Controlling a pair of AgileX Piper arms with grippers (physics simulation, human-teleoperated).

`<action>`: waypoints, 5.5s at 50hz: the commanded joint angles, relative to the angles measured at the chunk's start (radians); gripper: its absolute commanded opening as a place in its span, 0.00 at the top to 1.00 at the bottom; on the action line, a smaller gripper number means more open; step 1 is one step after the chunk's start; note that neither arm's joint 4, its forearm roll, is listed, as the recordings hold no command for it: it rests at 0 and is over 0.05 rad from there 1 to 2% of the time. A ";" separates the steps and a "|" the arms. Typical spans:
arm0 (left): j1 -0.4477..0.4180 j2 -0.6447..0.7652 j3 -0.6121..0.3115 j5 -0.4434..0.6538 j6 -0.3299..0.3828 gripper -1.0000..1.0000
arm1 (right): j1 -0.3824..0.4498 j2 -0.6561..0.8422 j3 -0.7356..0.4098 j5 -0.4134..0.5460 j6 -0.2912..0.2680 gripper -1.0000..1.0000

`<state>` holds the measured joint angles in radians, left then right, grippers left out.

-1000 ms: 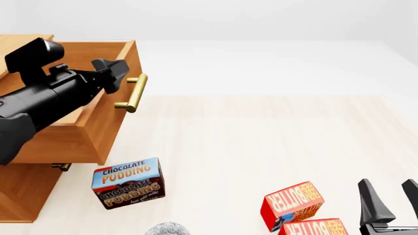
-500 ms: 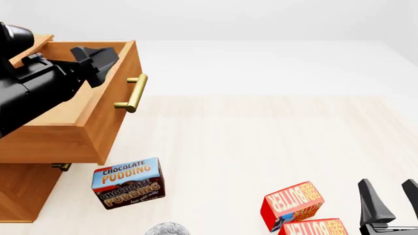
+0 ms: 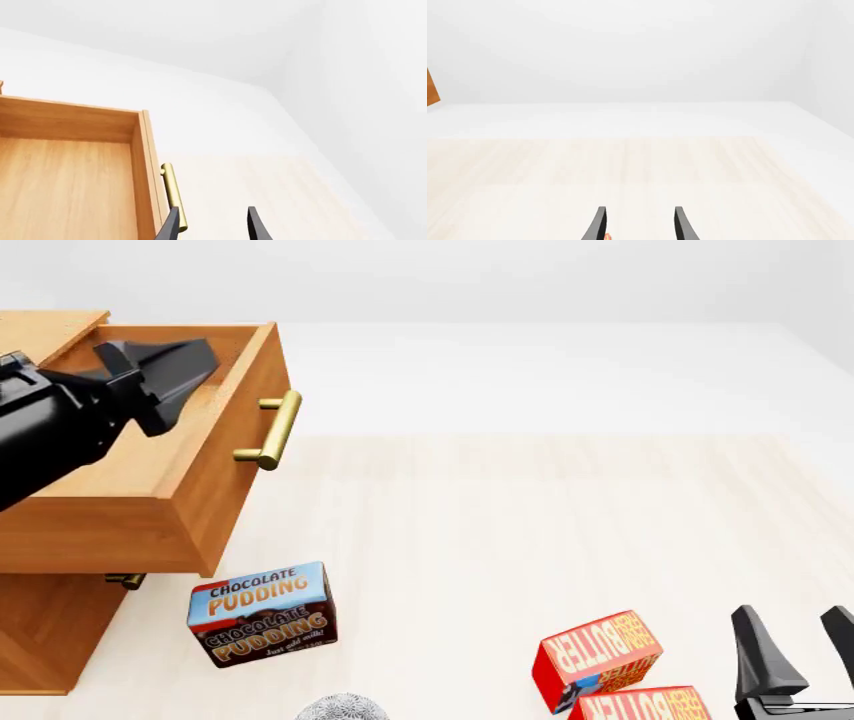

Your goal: Put the bowl in the top drawer of the cabinet.

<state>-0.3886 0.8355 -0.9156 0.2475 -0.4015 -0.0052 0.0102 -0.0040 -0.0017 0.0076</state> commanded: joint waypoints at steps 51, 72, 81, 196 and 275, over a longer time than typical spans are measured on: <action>-0.053 -0.356 0.175 0.256 0.095 0.00 | 0.000 0.000 0.000 0.000 0.000 0.00; -0.110 -0.365 0.265 0.258 0.111 0.00 | 0.000 0.000 0.000 0.000 0.000 0.00; -0.146 -0.335 0.296 0.239 0.103 0.00 | 0.000 0.000 0.000 0.000 0.000 0.00; -0.305 -0.119 0.657 0.031 -0.115 0.00 | 0.000 0.000 0.000 0.000 0.000 0.00; -0.440 0.393 0.850 -0.527 -0.383 1.00 | 0.000 0.000 0.000 0.000 0.000 0.00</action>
<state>-0.8076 1.1435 -0.0700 -0.2019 -0.7634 -0.0052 0.0101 -0.0040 -0.0017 0.0076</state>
